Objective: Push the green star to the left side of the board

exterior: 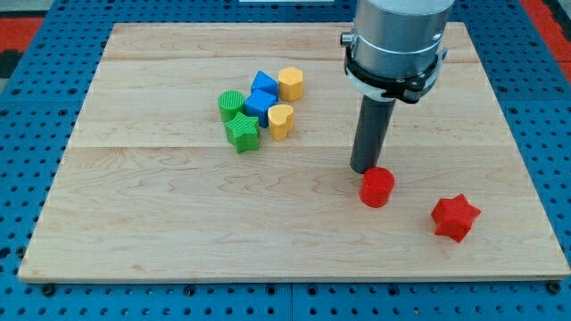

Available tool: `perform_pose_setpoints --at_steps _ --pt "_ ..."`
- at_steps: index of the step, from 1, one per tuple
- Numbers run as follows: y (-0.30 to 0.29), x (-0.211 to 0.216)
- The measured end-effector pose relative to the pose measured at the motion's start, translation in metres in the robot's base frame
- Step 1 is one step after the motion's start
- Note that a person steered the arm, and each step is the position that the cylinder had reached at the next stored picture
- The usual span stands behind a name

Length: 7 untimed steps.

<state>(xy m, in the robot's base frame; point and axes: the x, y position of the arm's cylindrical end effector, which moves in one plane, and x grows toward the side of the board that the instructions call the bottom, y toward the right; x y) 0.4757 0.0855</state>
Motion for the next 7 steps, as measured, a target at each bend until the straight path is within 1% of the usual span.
perform_pose_setpoints --at_steps 2,3,5,6,7 --pt "-0.013 -0.075" --pt "-0.041 -0.094" --pt "-0.137 -0.074" --pt "-0.19 -0.073" --pt "-0.21 -0.038"
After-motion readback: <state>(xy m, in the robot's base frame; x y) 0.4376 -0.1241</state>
